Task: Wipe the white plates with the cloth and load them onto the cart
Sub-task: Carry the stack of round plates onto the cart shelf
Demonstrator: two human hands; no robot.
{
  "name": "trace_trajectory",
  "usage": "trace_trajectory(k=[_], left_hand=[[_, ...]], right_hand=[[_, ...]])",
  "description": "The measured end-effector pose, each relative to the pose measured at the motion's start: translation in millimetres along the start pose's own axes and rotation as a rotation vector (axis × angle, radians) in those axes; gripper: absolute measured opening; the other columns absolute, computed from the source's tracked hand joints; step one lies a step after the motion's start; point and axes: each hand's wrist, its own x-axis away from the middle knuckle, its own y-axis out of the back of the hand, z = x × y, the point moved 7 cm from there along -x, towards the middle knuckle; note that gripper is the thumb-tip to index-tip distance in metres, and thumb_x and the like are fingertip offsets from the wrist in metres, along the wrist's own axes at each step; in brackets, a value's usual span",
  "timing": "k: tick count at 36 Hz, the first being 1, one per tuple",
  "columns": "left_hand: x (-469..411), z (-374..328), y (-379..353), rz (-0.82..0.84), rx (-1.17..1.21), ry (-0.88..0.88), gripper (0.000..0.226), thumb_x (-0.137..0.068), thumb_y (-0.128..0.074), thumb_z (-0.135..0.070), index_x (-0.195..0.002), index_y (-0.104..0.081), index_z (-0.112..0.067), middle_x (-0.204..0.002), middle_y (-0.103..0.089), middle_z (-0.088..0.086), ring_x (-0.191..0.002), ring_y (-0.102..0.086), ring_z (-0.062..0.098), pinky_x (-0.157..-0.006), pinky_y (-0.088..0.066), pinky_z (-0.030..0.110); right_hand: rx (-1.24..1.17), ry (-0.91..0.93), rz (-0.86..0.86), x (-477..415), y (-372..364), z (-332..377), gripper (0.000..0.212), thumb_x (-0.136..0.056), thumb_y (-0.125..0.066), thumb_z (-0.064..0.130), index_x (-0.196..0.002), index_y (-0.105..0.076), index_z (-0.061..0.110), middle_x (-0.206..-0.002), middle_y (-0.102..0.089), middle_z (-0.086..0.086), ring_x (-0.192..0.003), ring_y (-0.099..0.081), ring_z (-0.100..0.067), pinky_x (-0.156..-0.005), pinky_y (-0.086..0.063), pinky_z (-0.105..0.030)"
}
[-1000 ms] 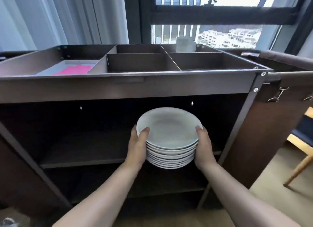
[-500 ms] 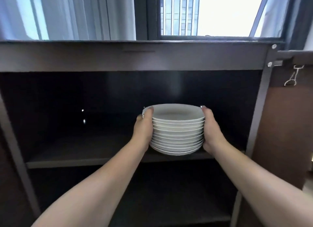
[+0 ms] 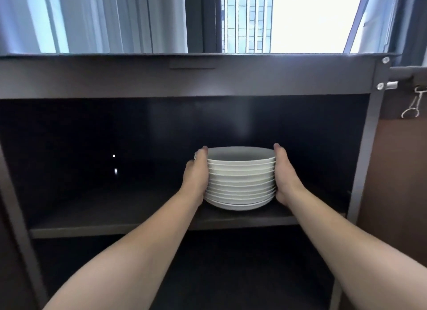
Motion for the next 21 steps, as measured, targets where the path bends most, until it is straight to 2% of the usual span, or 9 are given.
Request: trace_trajectory(k=[2, 4, 7, 8, 10, 11, 13, 17, 21], left_hand=[[-3.7, 1.7, -1.9, -0.027, -0.017, 0.027, 0.093, -0.075, -0.041, -0.080, -0.145, -0.040, -0.018, -0.130, -0.060, 0.006, -0.115, -0.058, 0.026, -0.105, -0.043, 0.044], [-2.2, -0.1, -1.3, -0.091, -0.083, -0.031, 0.093, -0.082, -0.036, -0.079, -0.150, -0.028, -0.017, -0.137, -0.052, 0.003, -0.119, -0.054, 0.022, -0.102, -0.042, 0.035], [22.9, -6.6, -4.3, -0.073, -0.250, -0.320, 0.081, -0.080, -0.043, -0.075, -0.142, -0.034, -0.023, -0.117, -0.053, -0.016, -0.096, -0.056, -0.001, -0.075, -0.040, 0.013], [31.5, -4.2, -6.3, -0.035, -0.300, -0.398, 0.080, -0.076, -0.048, -0.074, -0.140, -0.034, -0.027, -0.120, -0.054, -0.018, -0.101, -0.057, -0.001, -0.076, -0.042, 0.012], [39.3, 4.0, -8.6, 0.042, -0.380, -0.465, 0.085, -0.078, -0.058, -0.066, -0.146, -0.023, -0.030, -0.138, -0.048, -0.013, -0.120, -0.053, 0.005, -0.095, -0.047, 0.024], [38.0, 7.0, -9.1, 0.068, -0.422, -0.476, 0.087, -0.082, -0.060, -0.060, -0.150, -0.013, -0.031, -0.147, -0.040, -0.010, -0.129, -0.047, 0.008, -0.105, -0.044, 0.031], [33.5, 8.8, -10.9, 0.100, -0.480, -0.473, 0.095, -0.087, -0.062, -0.053, -0.153, 0.002, -0.028, -0.156, -0.027, -0.007, -0.138, -0.036, 0.012, -0.114, -0.035, 0.037], [19.5, 7.8, -13.7, 0.095, -0.520, -0.438, 0.101, -0.087, -0.063, -0.050, -0.154, 0.008, -0.021, -0.158, -0.022, -0.002, -0.141, -0.032, 0.016, -0.116, -0.032, 0.038], [-4.9, 6.3, -15.3, 0.084, -0.646, -0.357, 0.101, -0.087, -0.061, -0.054, -0.153, 0.006, -0.019, -0.155, -0.031, 0.004, -0.133, -0.043, 0.023, -0.111, -0.036, 0.033]], right_hand=[[0.014, -0.003, -0.018, -3.2, -0.3, -0.2, 0.072, -0.081, -0.040, 0.075, -0.124, -0.060, 0.021, -0.113, -0.070, -0.004, -0.105, -0.065, -0.022, -0.099, -0.048, -0.044], [0.092, 0.066, -0.071, 1.1, 1.2, 1.3, 0.075, -0.087, -0.030, 0.073, -0.140, -0.046, 0.022, -0.135, -0.057, -0.002, -0.120, -0.054, -0.019, -0.107, -0.040, -0.042], [0.310, 0.320, -0.092, 32.6, -4.8, 0.6, 0.082, -0.080, -0.031, 0.075, -0.145, -0.031, 0.024, -0.146, -0.042, -0.003, -0.128, -0.043, -0.018, -0.108, -0.035, -0.042], [0.381, 0.409, -0.056, 44.9, -10.7, -3.0, 0.089, -0.077, -0.036, 0.076, -0.147, -0.023, 0.023, -0.151, -0.035, -0.003, -0.135, -0.037, -0.018, -0.111, -0.032, -0.044], [0.484, 0.485, 0.005, 58.2, -19.6, -13.6, 0.104, -0.074, -0.046, 0.080, -0.152, -0.004, 0.024, -0.159, -0.012, -0.003, -0.146, -0.016, -0.020, -0.117, -0.023, -0.047], [0.517, 0.480, 0.009, 57.1, -20.9, -16.1, 0.109, -0.073, -0.048, 0.080, -0.152, 0.003, 0.025, -0.160, -0.004, -0.003, -0.148, -0.011, -0.021, -0.118, -0.021, -0.048], [0.557, 0.461, 0.003, 50.3, -21.5, -16.7, 0.110, -0.075, -0.051, 0.073, -0.151, 0.008, 0.022, -0.159, 0.002, -0.006, -0.148, -0.007, -0.024, -0.118, -0.020, -0.048], [0.611, 0.433, 0.027, 32.6, -23.5, -17.6, 0.107, -0.081, -0.055, 0.063, -0.151, 0.012, 0.017, -0.159, 0.005, -0.008, -0.148, -0.004, -0.024, -0.119, -0.017, -0.047], [0.708, 0.388, 0.023, 10.3, -25.2, -17.2, 0.108, -0.085, -0.055, 0.060, -0.150, 0.016, 0.010, -0.159, 0.005, -0.013, -0.148, -0.001, -0.026, -0.119, -0.015, -0.047]])
